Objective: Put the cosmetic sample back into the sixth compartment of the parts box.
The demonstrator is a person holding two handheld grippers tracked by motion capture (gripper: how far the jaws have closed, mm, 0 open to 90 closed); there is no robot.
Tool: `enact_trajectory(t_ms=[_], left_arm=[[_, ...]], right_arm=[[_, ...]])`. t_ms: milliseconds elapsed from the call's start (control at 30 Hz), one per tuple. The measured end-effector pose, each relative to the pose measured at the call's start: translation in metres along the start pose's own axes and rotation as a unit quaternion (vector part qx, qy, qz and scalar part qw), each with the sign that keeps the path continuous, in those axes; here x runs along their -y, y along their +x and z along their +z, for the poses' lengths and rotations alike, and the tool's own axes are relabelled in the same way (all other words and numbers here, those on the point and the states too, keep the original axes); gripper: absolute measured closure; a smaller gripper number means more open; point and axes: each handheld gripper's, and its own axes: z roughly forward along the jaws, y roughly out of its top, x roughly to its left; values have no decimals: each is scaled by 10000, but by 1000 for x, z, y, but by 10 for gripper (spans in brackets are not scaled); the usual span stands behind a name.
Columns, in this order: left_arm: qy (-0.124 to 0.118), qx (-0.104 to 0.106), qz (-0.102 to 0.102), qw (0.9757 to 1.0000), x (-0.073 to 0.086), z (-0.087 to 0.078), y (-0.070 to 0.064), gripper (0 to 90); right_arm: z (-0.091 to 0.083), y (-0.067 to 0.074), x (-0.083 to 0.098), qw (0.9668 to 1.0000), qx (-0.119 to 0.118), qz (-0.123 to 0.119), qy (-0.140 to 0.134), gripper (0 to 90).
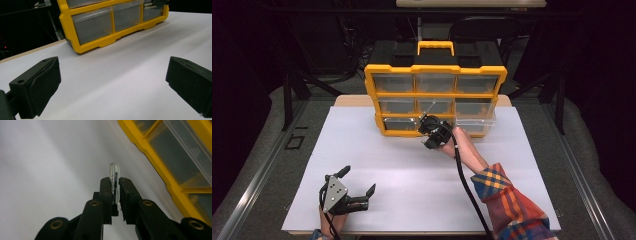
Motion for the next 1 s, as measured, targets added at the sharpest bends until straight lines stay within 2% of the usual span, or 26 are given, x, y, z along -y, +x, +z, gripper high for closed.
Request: enact_trajectory(t_ms=[1000], left_arm=[[-5, -1, 29, 10000, 0, 0, 0, 0]], right_arm=[[-29, -16, -18, 9998, 161, -3, -69, 808]])
